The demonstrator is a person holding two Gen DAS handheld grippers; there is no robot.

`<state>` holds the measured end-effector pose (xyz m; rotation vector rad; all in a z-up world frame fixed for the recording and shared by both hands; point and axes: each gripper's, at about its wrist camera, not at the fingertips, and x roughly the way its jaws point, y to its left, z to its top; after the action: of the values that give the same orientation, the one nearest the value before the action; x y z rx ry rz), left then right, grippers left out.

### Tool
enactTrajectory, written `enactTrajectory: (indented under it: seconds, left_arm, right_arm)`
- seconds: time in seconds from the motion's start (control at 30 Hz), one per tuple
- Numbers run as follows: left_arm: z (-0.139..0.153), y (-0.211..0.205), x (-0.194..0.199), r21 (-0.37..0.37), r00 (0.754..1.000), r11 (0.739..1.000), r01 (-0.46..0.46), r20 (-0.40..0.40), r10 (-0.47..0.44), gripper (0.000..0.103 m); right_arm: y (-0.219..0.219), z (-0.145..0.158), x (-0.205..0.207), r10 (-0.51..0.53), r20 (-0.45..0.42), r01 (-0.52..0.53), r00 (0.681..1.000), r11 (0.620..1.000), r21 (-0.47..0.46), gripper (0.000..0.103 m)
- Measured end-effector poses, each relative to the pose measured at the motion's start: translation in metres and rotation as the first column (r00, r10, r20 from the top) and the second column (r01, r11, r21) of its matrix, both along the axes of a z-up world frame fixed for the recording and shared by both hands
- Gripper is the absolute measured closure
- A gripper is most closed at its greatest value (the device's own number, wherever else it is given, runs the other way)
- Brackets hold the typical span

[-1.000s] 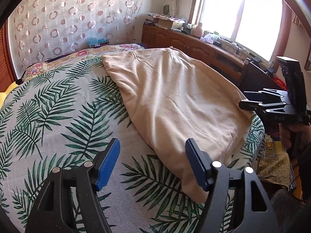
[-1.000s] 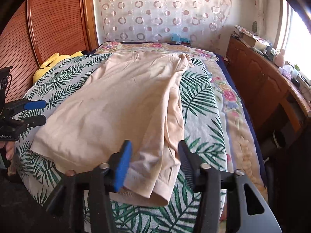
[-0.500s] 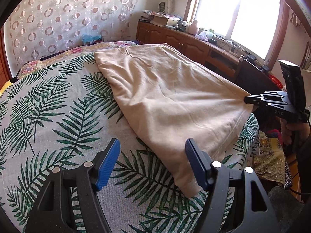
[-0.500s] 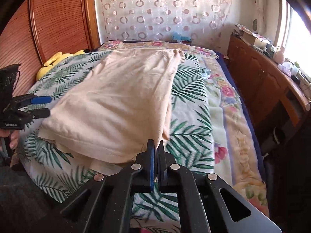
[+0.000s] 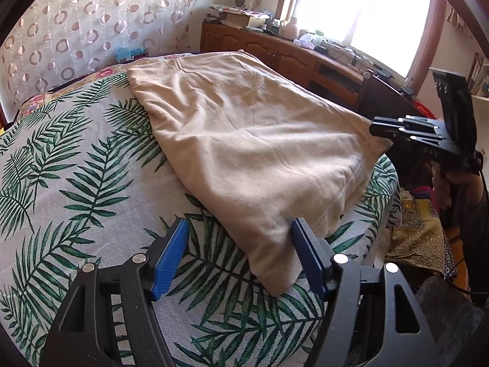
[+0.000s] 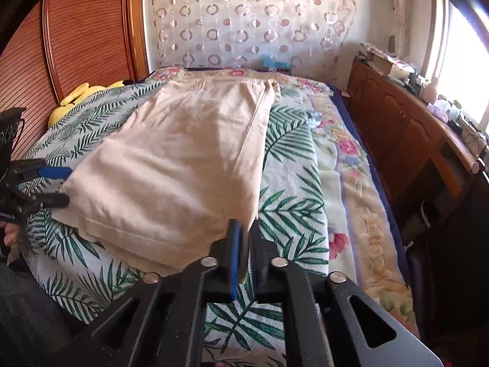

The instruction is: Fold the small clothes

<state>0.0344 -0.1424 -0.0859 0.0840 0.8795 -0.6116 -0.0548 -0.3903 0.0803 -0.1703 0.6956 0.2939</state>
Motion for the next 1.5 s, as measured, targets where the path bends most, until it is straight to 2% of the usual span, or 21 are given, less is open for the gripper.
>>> enactTrajectory:
  seconds: [0.03,0.07,0.17,0.43,0.53,0.57,0.6,0.67,0.9,1.03,1.2,1.3,1.43,1.5]
  left_arm:
    - [-0.001,-0.001,0.000,0.001,1.000,1.000,0.001,-0.001,-0.001,0.033]
    - [-0.001,-0.002,-0.001,0.001,1.000,1.000,0.003,-0.003,-0.003,0.033]
    - [-0.003,-0.001,-0.003,-0.004,1.000,1.000,-0.007,0.001,0.007,0.033]
    - [-0.003,0.004,-0.012,-0.030,1.000,0.999,0.017,-0.009,-0.018,0.056]
    - [-0.004,0.003,-0.019,-0.052,0.998,0.997,0.057,-0.022,-0.059,0.071]
    - [-0.005,0.001,-0.020,-0.057,0.997,0.996,0.071,-0.031,-0.073,0.085]
    - [-0.006,0.000,-0.020,-0.062,0.996,0.995,0.078,-0.042,-0.081,0.095]
    - [-0.001,-0.001,-0.021,-0.075,0.996,0.994,0.083,-0.032,-0.085,0.098]
    - [0.057,0.001,-0.008,-0.201,0.995,0.977,0.067,0.087,-0.051,0.099]
    - [0.081,-0.004,0.004,-0.210,0.990,0.975,0.071,0.137,-0.043,0.099]
    - [0.090,-0.005,0.013,-0.211,0.987,0.976,0.055,0.160,-0.021,0.099]
    - [0.094,0.003,0.014,-0.223,0.986,0.974,0.037,0.165,0.001,0.099]
    - [0.095,0.010,0.022,-0.237,0.986,0.971,0.009,0.164,0.031,0.099]
    - [0.094,0.013,0.028,-0.235,0.986,0.972,-0.001,0.160,0.039,0.099]
  right_arm:
    - [0.001,0.002,-0.001,0.003,0.010,-0.003,1.000,1.000,0.008,0.064]
    - [0.001,0.003,-0.003,0.006,0.020,-0.007,1.000,1.000,0.020,0.054]
    - [0.007,0.004,-0.008,0.031,0.031,-0.032,0.999,0.999,0.038,0.053]
    - [0.035,-0.006,-0.020,0.139,0.003,-0.139,0.990,0.990,0.038,0.053]
    - [0.045,-0.013,-0.021,0.181,-0.024,-0.181,0.983,0.983,0.030,0.053]
    - [0.048,-0.015,-0.022,0.196,-0.029,-0.195,0.980,0.980,0.028,0.053]
    - [0.050,-0.016,-0.022,0.209,-0.035,-0.208,0.977,0.978,0.028,0.053]
    - [0.053,-0.019,-0.020,0.231,-0.050,-0.230,0.972,0.973,0.026,0.053]
    - [0.062,-0.026,-0.020,0.286,-0.084,-0.287,0.955,0.958,-0.007,0.046]
    - [0.065,-0.027,-0.014,0.276,-0.075,-0.279,0.958,0.960,-0.029,0.041]
    - [0.054,-0.027,-0.004,0.194,-0.042,-0.197,0.980,0.973,-0.118,0.041]
    - [0.044,-0.025,0.003,0.161,-0.018,-0.162,0.987,0.977,-0.137,0.041]
    - [0.040,-0.031,0.014,0.151,-0.029,-0.154,0.988,0.976,-0.155,0.042]
    - [0.041,-0.029,0.017,0.157,-0.019,-0.158,0.987,0.974,-0.163,0.057]
